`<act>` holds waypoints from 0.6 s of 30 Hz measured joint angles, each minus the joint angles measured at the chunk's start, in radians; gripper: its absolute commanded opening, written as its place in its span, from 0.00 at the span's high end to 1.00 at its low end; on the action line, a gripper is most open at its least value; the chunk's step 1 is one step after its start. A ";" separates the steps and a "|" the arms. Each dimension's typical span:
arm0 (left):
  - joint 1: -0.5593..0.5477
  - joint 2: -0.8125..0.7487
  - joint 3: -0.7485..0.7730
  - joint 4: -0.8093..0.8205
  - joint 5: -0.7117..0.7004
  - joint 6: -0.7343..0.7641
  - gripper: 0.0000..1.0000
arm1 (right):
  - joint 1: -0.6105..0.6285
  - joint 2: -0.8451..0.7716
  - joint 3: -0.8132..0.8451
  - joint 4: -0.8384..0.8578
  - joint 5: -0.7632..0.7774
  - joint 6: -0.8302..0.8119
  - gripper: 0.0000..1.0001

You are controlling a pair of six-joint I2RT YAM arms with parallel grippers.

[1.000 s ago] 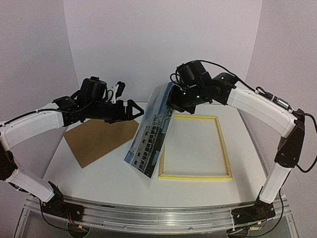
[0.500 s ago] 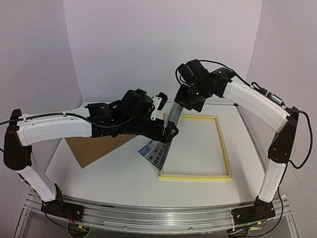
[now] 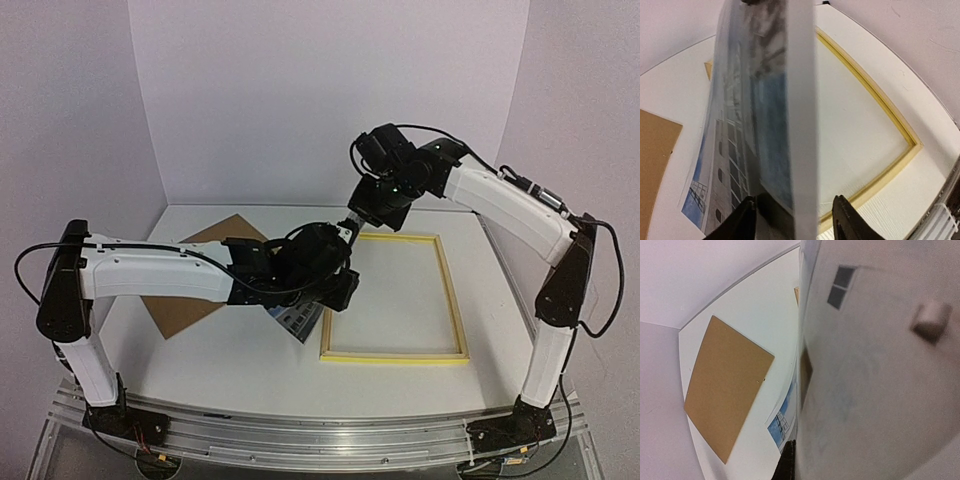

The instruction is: Put the photo into the frame

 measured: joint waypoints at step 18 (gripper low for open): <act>0.000 0.037 0.082 -0.021 -0.210 -0.018 1.00 | 0.000 -0.030 -0.008 -0.001 -0.035 -0.101 0.09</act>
